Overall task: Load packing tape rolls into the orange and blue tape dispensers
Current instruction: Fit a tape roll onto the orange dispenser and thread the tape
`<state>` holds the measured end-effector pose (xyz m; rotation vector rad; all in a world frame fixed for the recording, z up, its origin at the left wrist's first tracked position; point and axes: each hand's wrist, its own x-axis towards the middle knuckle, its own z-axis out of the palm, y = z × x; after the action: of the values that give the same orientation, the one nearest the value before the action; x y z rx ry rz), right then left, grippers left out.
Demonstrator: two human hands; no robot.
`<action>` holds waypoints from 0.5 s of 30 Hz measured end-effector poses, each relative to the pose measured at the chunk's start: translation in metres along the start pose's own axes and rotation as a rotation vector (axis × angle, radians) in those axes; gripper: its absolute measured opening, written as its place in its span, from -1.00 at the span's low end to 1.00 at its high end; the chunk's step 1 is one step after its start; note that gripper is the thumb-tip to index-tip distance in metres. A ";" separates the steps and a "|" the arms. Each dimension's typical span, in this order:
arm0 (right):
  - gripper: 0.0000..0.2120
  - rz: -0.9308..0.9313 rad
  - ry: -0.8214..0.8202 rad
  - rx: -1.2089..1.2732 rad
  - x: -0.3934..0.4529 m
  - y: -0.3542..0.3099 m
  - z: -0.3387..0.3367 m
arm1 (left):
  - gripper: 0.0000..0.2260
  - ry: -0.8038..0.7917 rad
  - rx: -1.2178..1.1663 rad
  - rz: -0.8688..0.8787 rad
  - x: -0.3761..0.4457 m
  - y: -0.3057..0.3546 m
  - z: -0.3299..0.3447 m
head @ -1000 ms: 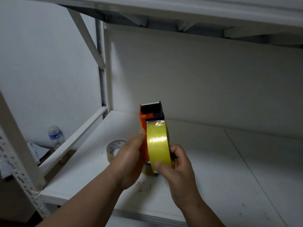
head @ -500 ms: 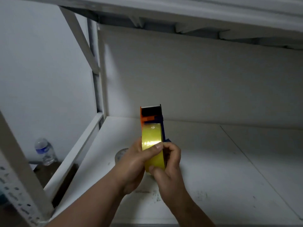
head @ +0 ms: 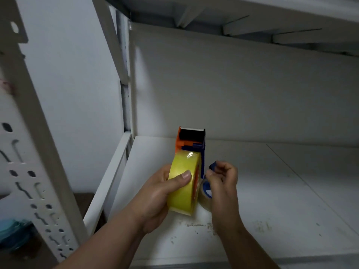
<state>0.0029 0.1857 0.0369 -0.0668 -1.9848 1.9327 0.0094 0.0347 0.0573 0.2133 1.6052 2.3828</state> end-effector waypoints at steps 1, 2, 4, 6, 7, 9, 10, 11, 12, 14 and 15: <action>-0.52 0.055 -0.008 -0.001 0.006 0.001 0.000 | -0.52 -0.003 -0.002 -0.010 -0.001 0.000 -0.001; -0.50 0.117 -0.054 0.014 0.010 0.003 0.001 | -0.52 -0.011 -0.005 -0.011 -0.001 0.001 -0.001; -0.54 0.233 -0.199 0.112 0.017 0.010 0.004 | -0.56 -0.016 -0.021 -0.002 -0.002 0.002 0.001; -0.62 0.289 -0.302 0.202 0.021 0.018 0.006 | -0.56 -0.005 -0.050 -0.005 -0.003 0.002 0.003; -0.63 0.295 -0.318 0.219 0.023 0.020 0.006 | -0.57 -0.001 -0.056 -0.007 -0.002 0.002 0.005; -0.57 0.304 -0.329 0.248 0.026 0.024 0.005 | -0.61 -0.009 -0.032 -0.008 -0.001 0.001 0.007; -0.54 0.307 -0.337 0.254 0.027 0.024 0.004 | -0.62 -0.015 -0.015 -0.011 -0.001 0.001 0.007; -0.52 0.313 -0.350 0.256 0.028 0.025 0.003 | -0.63 -0.016 -0.002 -0.021 0.000 0.002 0.008; -0.49 0.318 -0.364 0.251 0.029 0.025 0.001 | -0.64 -0.017 0.004 -0.037 0.001 0.002 0.009; -0.48 0.322 -0.391 0.226 0.031 0.026 -0.003 | -0.70 -0.024 0.018 -0.073 0.003 0.003 0.012; -0.49 0.324 -0.399 0.211 0.032 0.026 -0.004 | -0.73 -0.027 0.026 -0.092 0.004 0.004 0.015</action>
<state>-0.0314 0.2006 0.0188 0.0619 -2.0974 2.5205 0.0088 0.0474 0.0664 0.1722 1.5995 2.2814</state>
